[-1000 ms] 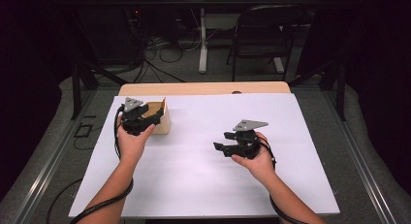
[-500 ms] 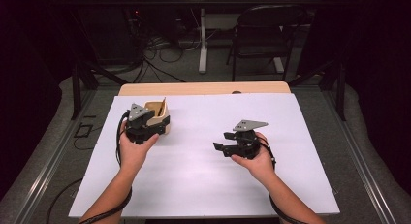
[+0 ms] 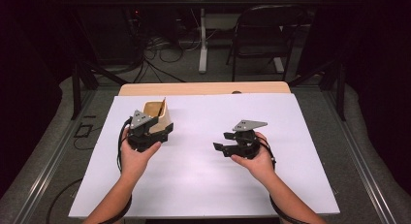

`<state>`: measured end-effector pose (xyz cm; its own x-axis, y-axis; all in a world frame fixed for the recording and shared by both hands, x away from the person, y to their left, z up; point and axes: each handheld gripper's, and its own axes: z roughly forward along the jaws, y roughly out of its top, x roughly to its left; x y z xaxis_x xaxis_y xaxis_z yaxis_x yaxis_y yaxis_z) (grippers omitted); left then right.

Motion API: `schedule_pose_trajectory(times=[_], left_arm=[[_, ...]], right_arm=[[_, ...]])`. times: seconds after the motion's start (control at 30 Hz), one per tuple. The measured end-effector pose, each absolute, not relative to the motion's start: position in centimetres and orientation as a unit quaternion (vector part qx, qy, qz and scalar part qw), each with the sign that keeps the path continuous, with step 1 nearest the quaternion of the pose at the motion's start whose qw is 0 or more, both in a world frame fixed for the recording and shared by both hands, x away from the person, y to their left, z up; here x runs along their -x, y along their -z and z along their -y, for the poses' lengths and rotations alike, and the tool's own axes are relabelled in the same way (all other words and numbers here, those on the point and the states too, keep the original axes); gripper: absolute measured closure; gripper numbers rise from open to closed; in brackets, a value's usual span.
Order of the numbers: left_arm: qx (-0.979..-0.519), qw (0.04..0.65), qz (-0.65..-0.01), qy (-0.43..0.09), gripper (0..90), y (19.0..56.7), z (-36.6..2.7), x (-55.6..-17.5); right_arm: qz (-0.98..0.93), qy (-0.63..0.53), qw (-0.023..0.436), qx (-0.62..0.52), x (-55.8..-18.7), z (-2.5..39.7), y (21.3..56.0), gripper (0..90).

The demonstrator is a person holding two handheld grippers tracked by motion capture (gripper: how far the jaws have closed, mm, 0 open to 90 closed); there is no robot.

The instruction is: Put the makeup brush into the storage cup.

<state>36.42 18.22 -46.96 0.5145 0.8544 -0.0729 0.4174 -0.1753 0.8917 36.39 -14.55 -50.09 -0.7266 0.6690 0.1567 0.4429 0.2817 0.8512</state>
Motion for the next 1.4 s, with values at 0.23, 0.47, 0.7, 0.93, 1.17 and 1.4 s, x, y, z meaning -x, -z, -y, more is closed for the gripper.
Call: schedule_pose_trajectory(times=[0.23,0.47,0.7,0.93,1.17,1.4], left_arm=[[-0.736,0.471,-0.430,-0.227,35.7,47.5,-18.3,-35.6],[-0.736,0.476,-0.428,-0.221,35.7,48.5,-18.5,-34.6],[-0.731,0.481,-0.435,-0.210,35.7,49.9,-19.1,-33.5],[-0.731,0.478,-0.440,-0.206,35.7,50.7,-19.5,-32.9],[-0.729,0.477,-0.444,-0.208,35.8,51.2,-20.0,-32.4],[-0.739,0.465,-0.440,-0.211,35.8,51.7,-20.1,-31.8]], right_arm=[[-0.794,-0.483,0.119,-0.348,-36.1,14.6,49.9,39.2],[-0.799,-0.477,0.123,-0.343,-35.4,14.9,49.8,39.1],[-0.803,-0.467,0.126,-0.348,-34.8,15.9,50.3,39.0],[-0.801,-0.466,0.133,-0.351,-34.2,16.9,50.5,39.0],[-0.804,-0.455,0.135,-0.358,-33.4,18.3,51.0,39.0],[-0.796,-0.456,0.142,-0.372,-32.6,20.0,51.4,38.9]])
